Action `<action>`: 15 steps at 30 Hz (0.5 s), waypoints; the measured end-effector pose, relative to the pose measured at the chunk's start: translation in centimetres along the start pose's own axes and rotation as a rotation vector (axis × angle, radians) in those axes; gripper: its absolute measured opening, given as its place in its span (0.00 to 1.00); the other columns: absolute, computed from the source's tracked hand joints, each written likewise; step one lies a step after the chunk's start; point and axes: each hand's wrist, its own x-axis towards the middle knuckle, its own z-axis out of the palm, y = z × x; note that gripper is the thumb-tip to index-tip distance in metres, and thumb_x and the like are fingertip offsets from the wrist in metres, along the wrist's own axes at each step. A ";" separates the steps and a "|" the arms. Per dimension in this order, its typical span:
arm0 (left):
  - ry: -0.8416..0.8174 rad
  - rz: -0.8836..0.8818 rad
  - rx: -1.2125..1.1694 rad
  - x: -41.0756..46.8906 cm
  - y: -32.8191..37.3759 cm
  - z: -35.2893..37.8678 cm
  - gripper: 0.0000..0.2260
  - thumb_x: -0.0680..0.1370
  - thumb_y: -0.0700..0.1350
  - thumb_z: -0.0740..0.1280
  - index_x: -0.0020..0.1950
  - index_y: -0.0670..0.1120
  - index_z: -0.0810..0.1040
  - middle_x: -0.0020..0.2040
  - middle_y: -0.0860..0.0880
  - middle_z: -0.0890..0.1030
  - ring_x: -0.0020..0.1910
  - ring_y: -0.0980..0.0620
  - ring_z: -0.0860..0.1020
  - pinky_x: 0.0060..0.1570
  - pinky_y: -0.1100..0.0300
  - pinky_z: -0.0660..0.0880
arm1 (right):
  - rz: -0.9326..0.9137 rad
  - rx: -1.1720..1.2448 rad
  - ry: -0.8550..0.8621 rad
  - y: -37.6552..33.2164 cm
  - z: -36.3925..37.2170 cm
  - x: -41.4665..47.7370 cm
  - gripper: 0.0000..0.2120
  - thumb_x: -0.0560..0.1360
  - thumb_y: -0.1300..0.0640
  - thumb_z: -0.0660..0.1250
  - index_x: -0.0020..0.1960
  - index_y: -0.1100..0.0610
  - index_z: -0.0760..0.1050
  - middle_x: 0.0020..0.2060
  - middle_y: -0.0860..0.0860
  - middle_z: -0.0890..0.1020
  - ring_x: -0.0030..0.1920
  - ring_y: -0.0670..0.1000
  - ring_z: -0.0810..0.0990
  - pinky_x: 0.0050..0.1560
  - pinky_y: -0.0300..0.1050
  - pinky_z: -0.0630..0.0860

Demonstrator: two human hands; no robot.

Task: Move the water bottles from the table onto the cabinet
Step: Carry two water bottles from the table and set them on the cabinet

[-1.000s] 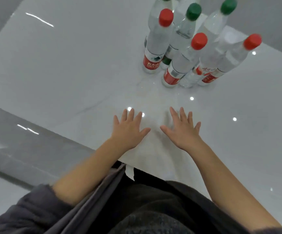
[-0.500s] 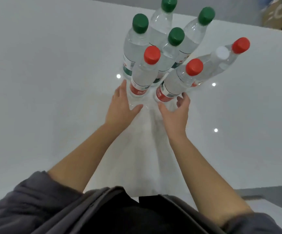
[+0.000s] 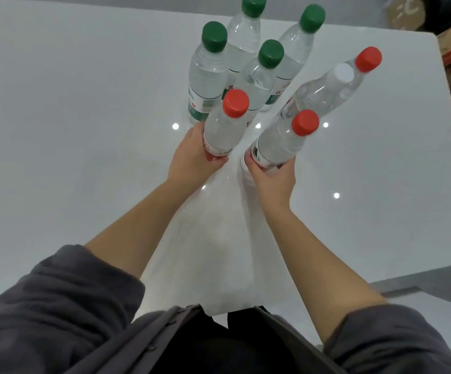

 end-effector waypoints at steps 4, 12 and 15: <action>-0.047 0.012 -0.011 -4.0 -1.1 0.0 0.28 0.68 0.50 0.76 0.64 0.50 0.70 0.59 0.52 0.77 0.55 0.51 0.77 0.54 0.53 0.76 | 0.000 -0.009 -0.056 2.3 -2.7 -3.1 0.22 0.67 0.50 0.79 0.53 0.41 0.71 0.48 0.36 0.80 0.49 0.32 0.79 0.47 0.24 0.71; -0.124 -0.021 -0.095 -7.0 -2.0 0.5 0.30 0.67 0.45 0.78 0.66 0.52 0.69 0.61 0.55 0.75 0.58 0.55 0.75 0.56 0.60 0.71 | 0.033 0.020 -0.177 5.4 -4.0 -4.4 0.21 0.68 0.56 0.79 0.58 0.57 0.77 0.49 0.47 0.84 0.51 0.44 0.83 0.53 0.40 0.79; -0.170 -0.020 -0.089 -6.6 -2.2 0.9 0.31 0.67 0.45 0.79 0.66 0.50 0.69 0.58 0.57 0.75 0.57 0.56 0.75 0.53 0.67 0.69 | 0.024 -0.028 -0.177 5.9 -3.3 -4.0 0.11 0.68 0.60 0.77 0.47 0.58 0.79 0.40 0.45 0.84 0.42 0.43 0.83 0.46 0.39 0.78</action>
